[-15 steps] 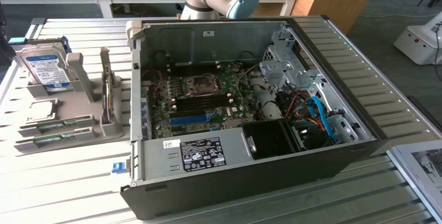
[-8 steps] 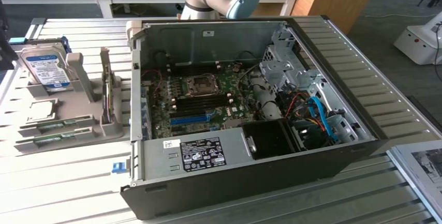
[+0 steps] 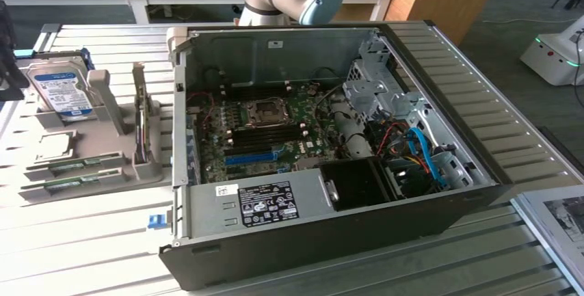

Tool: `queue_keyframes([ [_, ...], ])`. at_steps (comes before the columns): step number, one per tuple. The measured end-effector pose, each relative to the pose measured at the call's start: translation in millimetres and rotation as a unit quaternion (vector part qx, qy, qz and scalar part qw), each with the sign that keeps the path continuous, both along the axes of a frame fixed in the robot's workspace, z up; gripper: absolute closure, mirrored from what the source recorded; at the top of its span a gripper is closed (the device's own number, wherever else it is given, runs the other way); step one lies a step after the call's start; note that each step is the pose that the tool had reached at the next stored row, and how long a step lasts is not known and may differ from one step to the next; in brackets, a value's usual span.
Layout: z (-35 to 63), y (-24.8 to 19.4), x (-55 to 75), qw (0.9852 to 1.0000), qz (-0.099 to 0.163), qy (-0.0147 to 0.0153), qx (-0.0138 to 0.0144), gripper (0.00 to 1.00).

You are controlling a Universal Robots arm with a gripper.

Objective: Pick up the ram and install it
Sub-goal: 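Pick up the ram and move it above insertion slot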

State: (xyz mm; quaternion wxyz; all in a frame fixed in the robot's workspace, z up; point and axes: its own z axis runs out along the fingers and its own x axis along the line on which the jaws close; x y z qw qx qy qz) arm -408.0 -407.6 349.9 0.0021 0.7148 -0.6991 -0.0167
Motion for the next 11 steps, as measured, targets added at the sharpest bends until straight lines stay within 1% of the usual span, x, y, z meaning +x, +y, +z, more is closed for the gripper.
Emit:
queue_keyframes([
  [11,-19.2,0.0,0.0,1.0,0.0,0.0001,0.0,0.7],
])
